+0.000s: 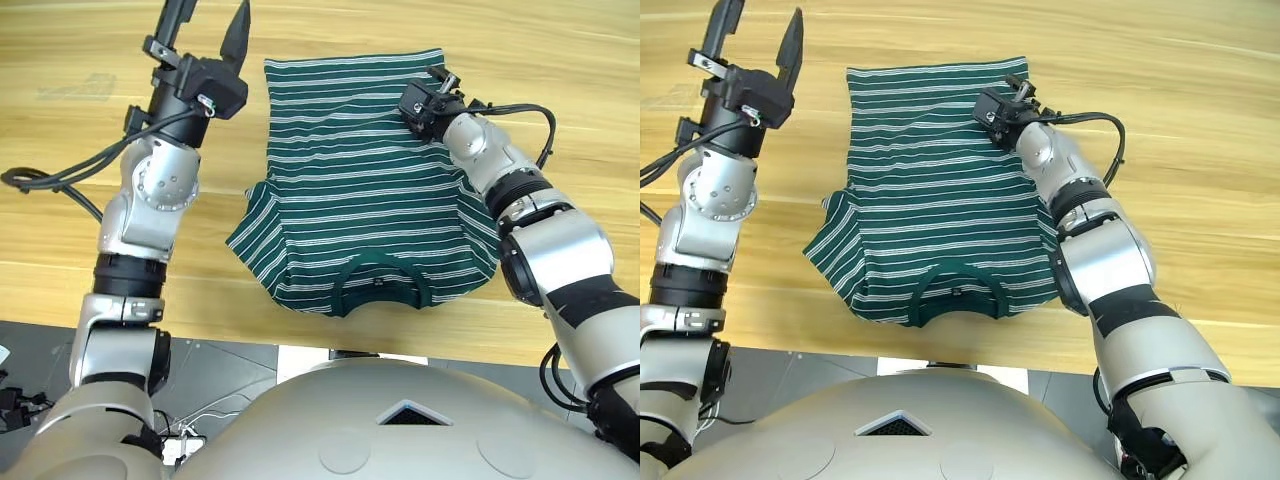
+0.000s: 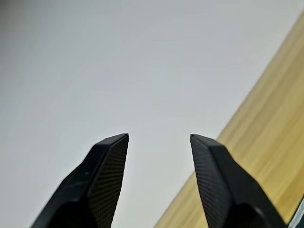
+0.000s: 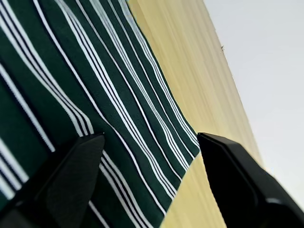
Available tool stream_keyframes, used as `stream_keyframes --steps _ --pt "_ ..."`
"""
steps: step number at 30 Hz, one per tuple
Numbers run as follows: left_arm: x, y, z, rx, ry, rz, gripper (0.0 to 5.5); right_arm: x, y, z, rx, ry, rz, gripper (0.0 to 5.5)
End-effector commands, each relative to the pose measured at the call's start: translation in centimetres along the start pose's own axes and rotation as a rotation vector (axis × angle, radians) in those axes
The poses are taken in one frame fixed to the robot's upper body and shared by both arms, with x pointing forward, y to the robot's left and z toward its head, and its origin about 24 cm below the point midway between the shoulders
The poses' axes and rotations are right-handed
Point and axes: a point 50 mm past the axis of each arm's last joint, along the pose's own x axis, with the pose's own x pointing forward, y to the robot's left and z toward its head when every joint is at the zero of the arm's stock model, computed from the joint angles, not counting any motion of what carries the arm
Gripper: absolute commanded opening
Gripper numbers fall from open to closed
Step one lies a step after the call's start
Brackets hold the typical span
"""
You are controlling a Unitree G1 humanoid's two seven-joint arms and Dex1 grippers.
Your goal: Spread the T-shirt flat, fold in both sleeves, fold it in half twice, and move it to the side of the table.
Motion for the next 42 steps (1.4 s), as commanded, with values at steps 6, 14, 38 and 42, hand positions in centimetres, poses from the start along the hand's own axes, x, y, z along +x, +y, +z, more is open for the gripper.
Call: stream_keyframes --steps 6,14,38,42 --pt "-2.7 0.3 -0.3 -0.01 0.144 -0.028 2.4 -1.8 2.0 -6.2 -0.115 0.271 0.125 3.63" --pt "-2.2 -1.1 0.0 -0.015 0.133 -0.072 2.4 -1.7 2.8 -5.7 -0.007 0.216 0.13 3.63" --pt "-16.0 -3.0 6.7 -1.176 0.699 0.167 2.4 -13.5 -11.2 -0.5 0.256 -0.723 -0.73 3.63" --pt "-16.6 -5.6 6.4 -1.432 0.832 0.248 2.4 -14.4 -11.5 0.4 0.254 -0.732 -0.739 3.63"
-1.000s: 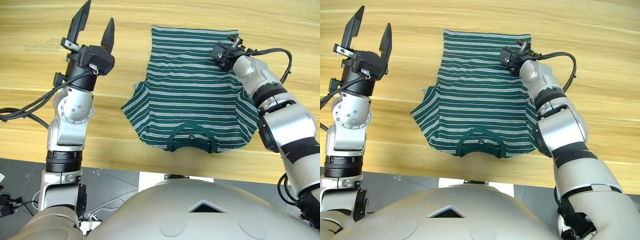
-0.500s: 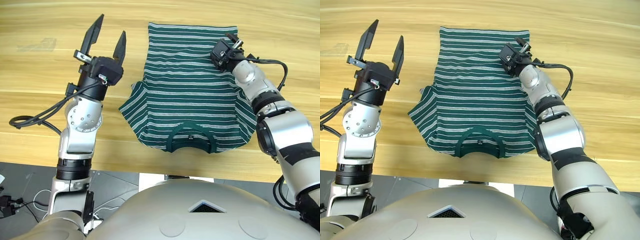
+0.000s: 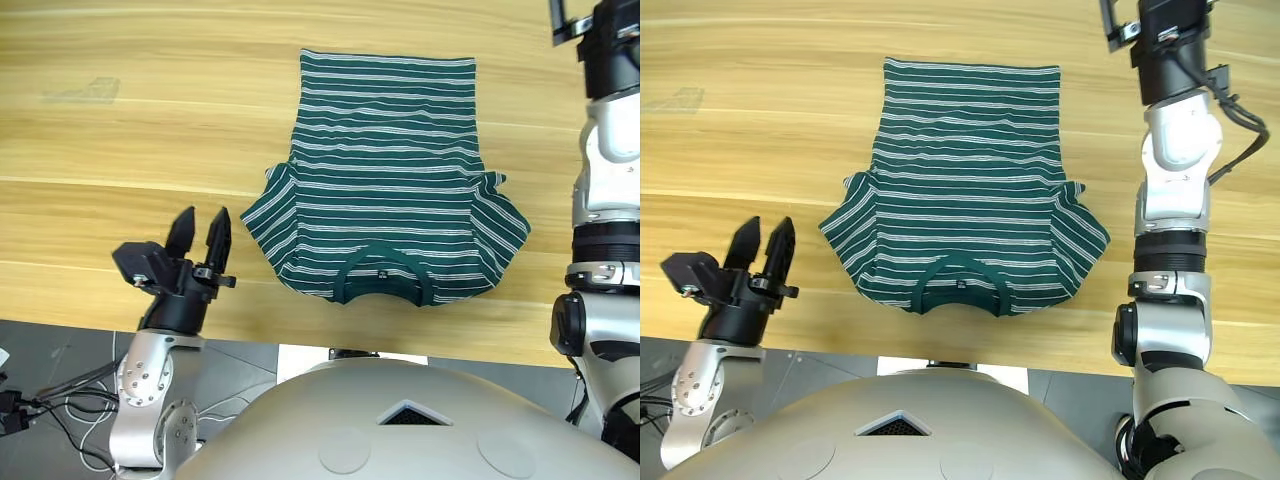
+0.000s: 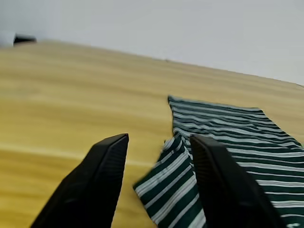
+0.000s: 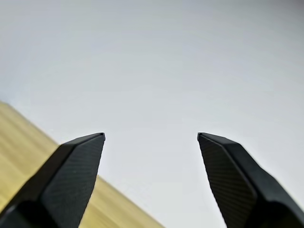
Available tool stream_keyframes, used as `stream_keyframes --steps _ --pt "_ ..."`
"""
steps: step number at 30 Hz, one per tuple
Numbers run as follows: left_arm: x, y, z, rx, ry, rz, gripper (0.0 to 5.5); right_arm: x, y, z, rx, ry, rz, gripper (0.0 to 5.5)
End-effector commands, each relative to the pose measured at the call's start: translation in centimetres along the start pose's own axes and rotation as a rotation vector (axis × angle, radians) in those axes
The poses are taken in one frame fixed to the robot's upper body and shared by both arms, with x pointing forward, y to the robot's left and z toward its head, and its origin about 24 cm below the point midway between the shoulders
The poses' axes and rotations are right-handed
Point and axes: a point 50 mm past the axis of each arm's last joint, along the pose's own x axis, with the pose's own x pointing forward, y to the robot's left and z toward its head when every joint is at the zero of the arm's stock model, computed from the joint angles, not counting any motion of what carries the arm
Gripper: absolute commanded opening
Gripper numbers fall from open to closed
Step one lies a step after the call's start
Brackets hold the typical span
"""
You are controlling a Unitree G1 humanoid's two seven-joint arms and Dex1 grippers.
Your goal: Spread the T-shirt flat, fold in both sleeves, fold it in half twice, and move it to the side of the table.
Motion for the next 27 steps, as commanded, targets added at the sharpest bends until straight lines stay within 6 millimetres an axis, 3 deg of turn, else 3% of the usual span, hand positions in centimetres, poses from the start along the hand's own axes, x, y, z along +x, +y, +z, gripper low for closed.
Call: stream_keyframes --steps 1,7,13,21,27 --pt "0.5 0.3 -2.8 -0.224 0.123 0.086 2.4 -0.2 -0.3 0.9 -0.011 0.001 -0.002 3.63" --pt "1.8 2.5 -6.6 -0.274 0.258 0.235 2.4 -0.7 -0.4 2.2 -0.046 -0.026 -0.01 3.63" --pt "3.0 3.5 -7.7 -0.247 0.261 0.306 2.4 -1.0 -0.5 2.2 -0.041 -0.01 -0.007 3.63" --pt "3.8 3.4 -8.7 -0.217 0.308 0.248 2.4 -1.2 -0.4 1.7 -0.049 0.018 -0.001 3.63" --pt "3.9 3.3 -8.9 -0.195 0.323 0.207 1.41 -1.1 -0.4 1.4 -0.048 0.033 0.006 3.63"
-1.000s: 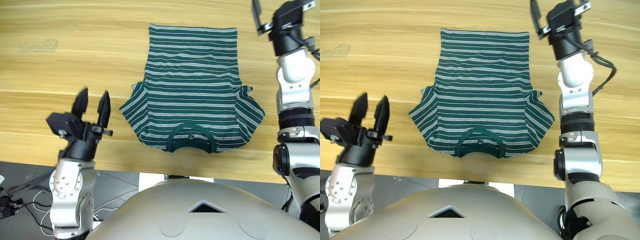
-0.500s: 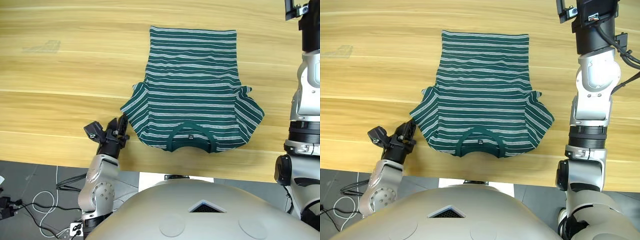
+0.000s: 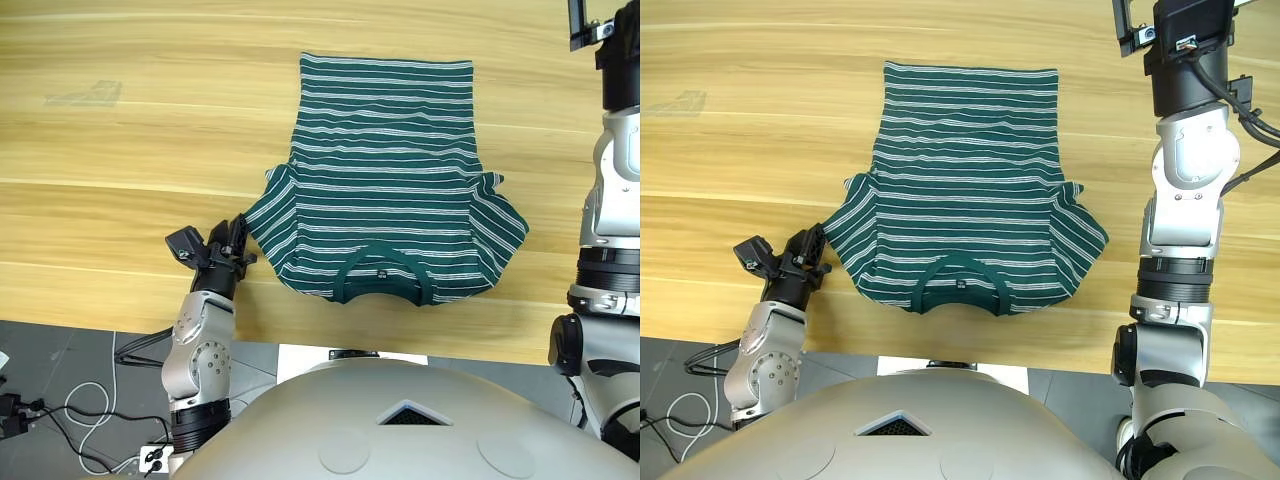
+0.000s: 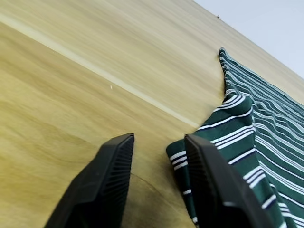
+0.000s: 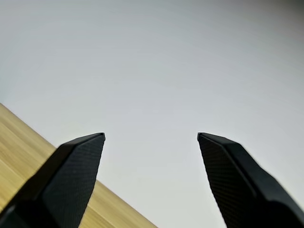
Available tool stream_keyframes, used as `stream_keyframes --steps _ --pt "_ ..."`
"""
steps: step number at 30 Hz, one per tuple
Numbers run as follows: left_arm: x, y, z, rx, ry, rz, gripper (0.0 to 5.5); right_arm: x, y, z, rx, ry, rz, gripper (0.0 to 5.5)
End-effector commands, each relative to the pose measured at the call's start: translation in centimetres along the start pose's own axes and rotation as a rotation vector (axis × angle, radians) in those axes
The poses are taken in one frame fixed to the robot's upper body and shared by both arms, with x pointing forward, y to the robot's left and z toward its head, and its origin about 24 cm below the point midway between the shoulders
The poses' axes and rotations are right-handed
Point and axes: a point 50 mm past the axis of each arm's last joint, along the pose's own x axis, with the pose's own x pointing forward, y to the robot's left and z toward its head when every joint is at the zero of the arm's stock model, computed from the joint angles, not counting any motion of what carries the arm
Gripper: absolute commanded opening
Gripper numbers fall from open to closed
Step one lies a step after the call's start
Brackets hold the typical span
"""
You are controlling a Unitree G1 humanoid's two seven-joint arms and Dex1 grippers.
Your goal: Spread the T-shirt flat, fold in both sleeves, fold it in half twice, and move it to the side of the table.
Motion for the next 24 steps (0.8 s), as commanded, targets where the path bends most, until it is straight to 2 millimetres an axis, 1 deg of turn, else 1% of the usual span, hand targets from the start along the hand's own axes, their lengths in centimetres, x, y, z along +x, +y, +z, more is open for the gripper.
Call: stream_keyframes --steps 1,3,5,7,8,16,21,24 --pt "-0.45 0.82 -2.78 0.021 0.159 0.039 1.27 0.18 -0.25 -0.09 -0.019 0.009 0.006 3.63" --pt "-0.45 0.82 -2.84 0.032 0.163 0.035 0.84 0.15 -0.34 -0.11 -0.021 0.009 0.004 3.63" --pt "-0.48 0.81 -2.89 0.036 0.163 0.032 0.58 0.15 -0.34 -0.17 -0.02 0.011 0.004 3.63" --pt "-0.47 0.8 -2.9 0.035 0.163 0.026 0.16 0.16 -0.3 -0.21 -0.019 0.014 0.004 3.63" --pt "-0.45 0.81 -2.9 0.035 0.163 0.025 0.06 0.18 -0.27 -0.23 -0.018 0.015 0.003 3.63" --pt "-0.08 0.8 -2.83 0.045 0.155 0.021 0.06 0.35 -0.16 -0.44 -0.013 0.025 0.001 3.63" --pt "0.17 0.93 -2.75 0.052 0.146 0.024 0.06 0.09 0.16 -0.68 -0.009 0.038 0.002 3.63" --pt "0.07 0.7 -2.34 0.052 0.12 0.007 0.06 0.05 0.48 -0.85 -0.004 0.044 0.006 3.63"
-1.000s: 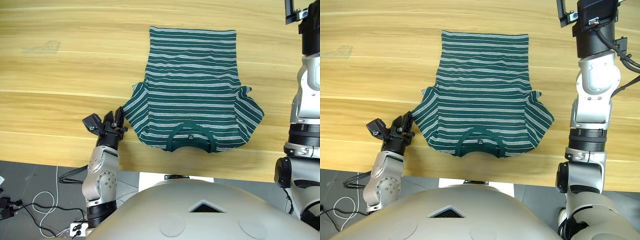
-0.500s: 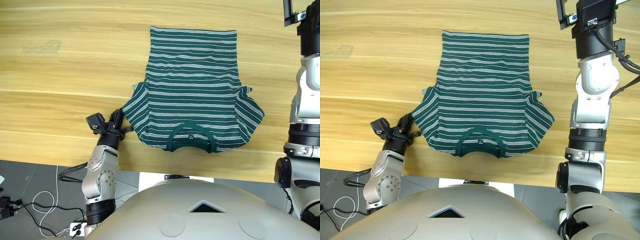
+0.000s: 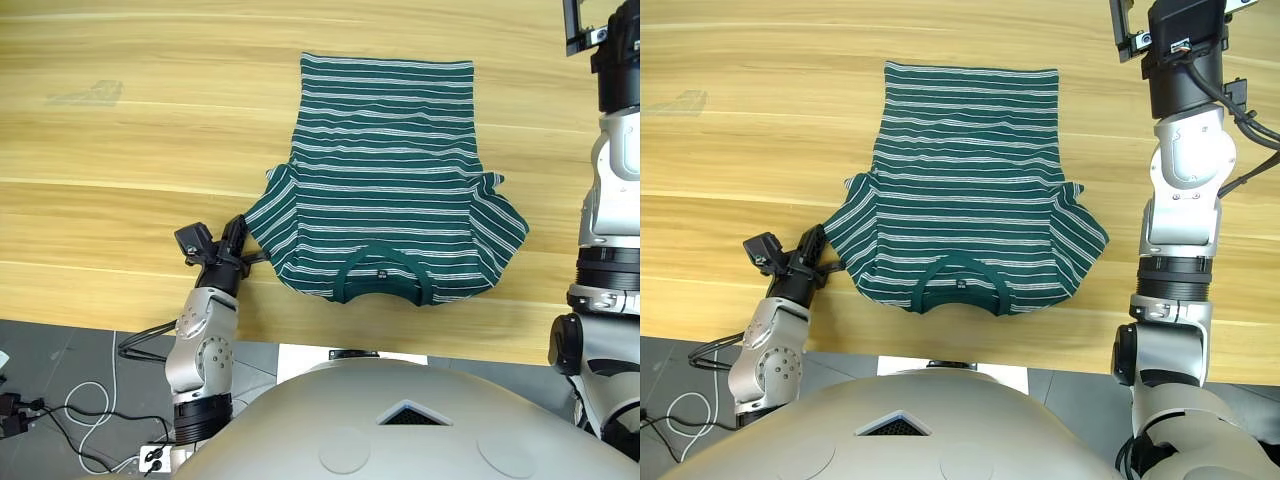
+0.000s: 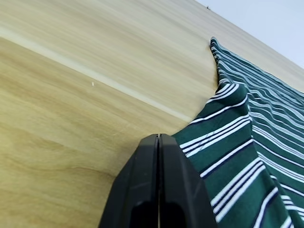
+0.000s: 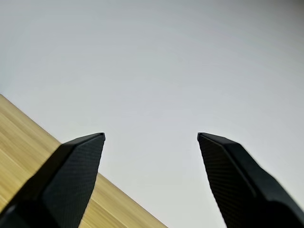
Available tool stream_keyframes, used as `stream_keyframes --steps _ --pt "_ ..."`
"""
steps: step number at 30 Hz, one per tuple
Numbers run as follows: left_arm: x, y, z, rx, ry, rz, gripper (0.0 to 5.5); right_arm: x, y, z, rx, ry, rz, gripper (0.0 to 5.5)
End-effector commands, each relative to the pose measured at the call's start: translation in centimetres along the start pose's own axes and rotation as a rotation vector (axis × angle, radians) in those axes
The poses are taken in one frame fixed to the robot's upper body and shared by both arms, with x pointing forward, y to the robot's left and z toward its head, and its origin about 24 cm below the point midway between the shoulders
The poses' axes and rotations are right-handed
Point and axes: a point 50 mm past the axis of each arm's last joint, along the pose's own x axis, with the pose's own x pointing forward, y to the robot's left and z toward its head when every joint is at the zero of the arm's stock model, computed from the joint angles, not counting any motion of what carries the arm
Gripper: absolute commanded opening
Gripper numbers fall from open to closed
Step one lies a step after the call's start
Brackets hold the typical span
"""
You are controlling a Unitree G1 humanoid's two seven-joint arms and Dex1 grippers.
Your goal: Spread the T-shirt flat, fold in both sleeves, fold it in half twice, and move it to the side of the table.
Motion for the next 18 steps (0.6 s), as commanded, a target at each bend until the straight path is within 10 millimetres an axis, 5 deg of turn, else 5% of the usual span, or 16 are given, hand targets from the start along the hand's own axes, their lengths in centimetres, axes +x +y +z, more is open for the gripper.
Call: stream_keyframes --steps 1,14,18 --pt "-0.7 0.3 -1.8 -0.009 0.088 0.023 0.06 0.2 0.3 -0.2 0.007 0.013 -0.002 3.63" --pt "-2.1 -3.8 1.3 0.144 -0.129 -0.22 0.06 0.0 0.8 -0.7 0.016 0.034 0.004 3.63" --pt "-1.7 -2.5 0.5 0.159 -0.092 -0.144 0.23 -0.2 0.9 -0.8 0.016 0.041 0.008 3.63"
